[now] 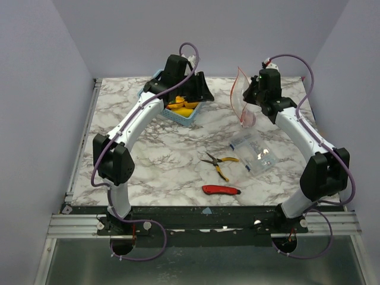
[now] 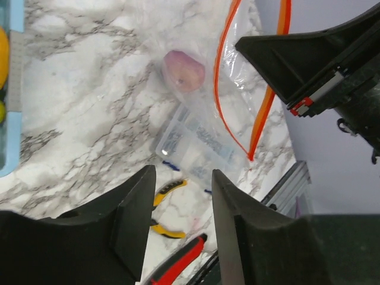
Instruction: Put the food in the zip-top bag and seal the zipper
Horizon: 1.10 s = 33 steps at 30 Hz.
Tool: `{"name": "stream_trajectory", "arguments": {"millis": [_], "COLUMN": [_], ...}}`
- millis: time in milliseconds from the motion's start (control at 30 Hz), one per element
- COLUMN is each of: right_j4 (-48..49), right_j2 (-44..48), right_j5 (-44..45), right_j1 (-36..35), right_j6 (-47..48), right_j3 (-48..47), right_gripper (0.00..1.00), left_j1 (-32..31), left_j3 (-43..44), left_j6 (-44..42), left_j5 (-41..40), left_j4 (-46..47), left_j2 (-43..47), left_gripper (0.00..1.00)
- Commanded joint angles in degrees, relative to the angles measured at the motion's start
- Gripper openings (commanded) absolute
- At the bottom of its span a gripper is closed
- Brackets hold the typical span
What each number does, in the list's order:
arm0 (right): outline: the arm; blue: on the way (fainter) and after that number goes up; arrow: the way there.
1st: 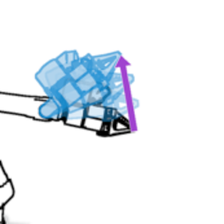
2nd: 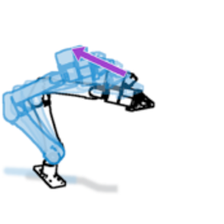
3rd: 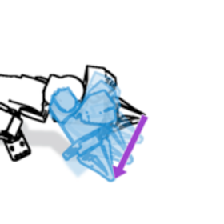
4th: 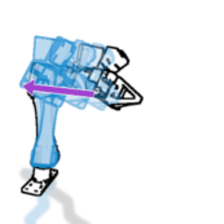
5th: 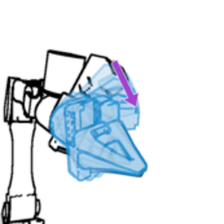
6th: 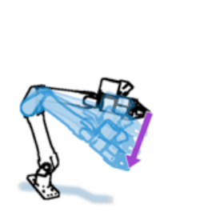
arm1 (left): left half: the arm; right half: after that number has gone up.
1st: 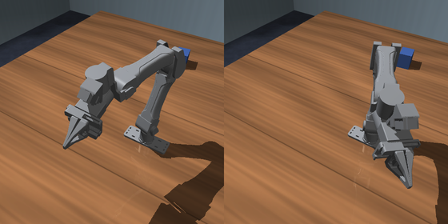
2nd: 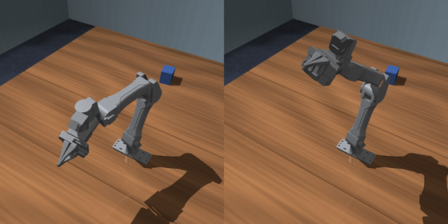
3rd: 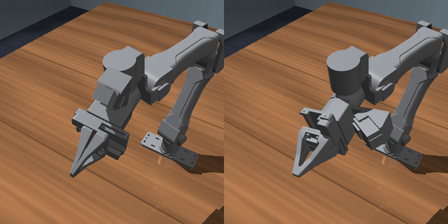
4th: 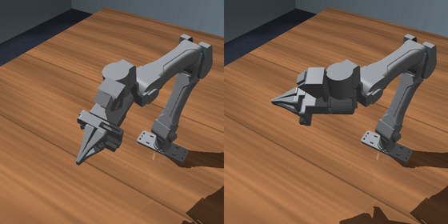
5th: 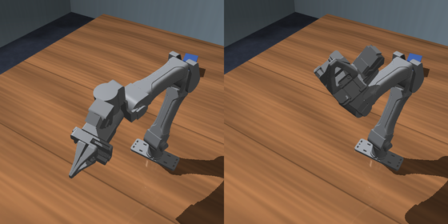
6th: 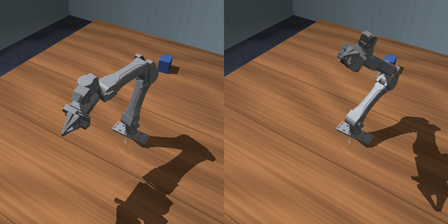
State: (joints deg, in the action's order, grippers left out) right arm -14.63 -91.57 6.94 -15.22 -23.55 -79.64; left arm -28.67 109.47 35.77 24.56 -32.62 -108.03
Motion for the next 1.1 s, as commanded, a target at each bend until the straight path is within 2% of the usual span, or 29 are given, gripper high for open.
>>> {"name": "stream_trajectory", "arguments": {"millis": [0, 133, 233, 300, 467, 633, 933, 1067], "right_j4": [0.53, 0.9, 1.22, 1.52, 2.11, 2.08, 2.5, 2.54], "right_j2": [-1.78, -2.05, -2.04, -2.0, -2.65, -2.73, -2.6, -2.46], "right_j5": [0.79, -0.97, -1.85, -1.91, -3.28, -3.75, -4.74, -5.16], "right_j1": [-1.12, -1.21, -1.18, -1.21, -1.19, -1.19, -1.23, -1.2], "right_j6": [1.58, 1.32, 1.21, 1.21, 1.02, 0.96, 0.73, 0.57], "right_j3": [-0.39, -0.48, -0.27, 0.15, 0.46, 0.53, 1.06, 1.11], "right_gripper": [0.01, 0.01, 0.01, 0.01, 0.01, 0.0, 0.01, 0.01], "left_j1": [3.04, 6.09, 8.5, 9.76, 10.56, 11.39, 11.99, 12.03], "left_j3": [-3.44, -4.7, -2.12, 0.52, 8.9, 14.65, 15.07, 14.17], "left_j6": [-5.84, -12.07, -15.73, -17.62, -22.84, -22.5, -18.98, -18.2], "left_j5": [-4.72, -11.48, -14.78, -16.39, -21.24, -19.23, -14.4, -14.23], "left_j4": [-1.94, -3.84, -6.65, -8.69, -13.19, -14.7, -11.67, -10.94], "left_j2": [3.03, 3.16, 0.11, -2.21, -8.64, -14.49, -20.08, -21.38], "left_gripper": [0.55, 0.74, 0.86, 0.98, 0.99, 0.99, 0.99, 0.96]}}
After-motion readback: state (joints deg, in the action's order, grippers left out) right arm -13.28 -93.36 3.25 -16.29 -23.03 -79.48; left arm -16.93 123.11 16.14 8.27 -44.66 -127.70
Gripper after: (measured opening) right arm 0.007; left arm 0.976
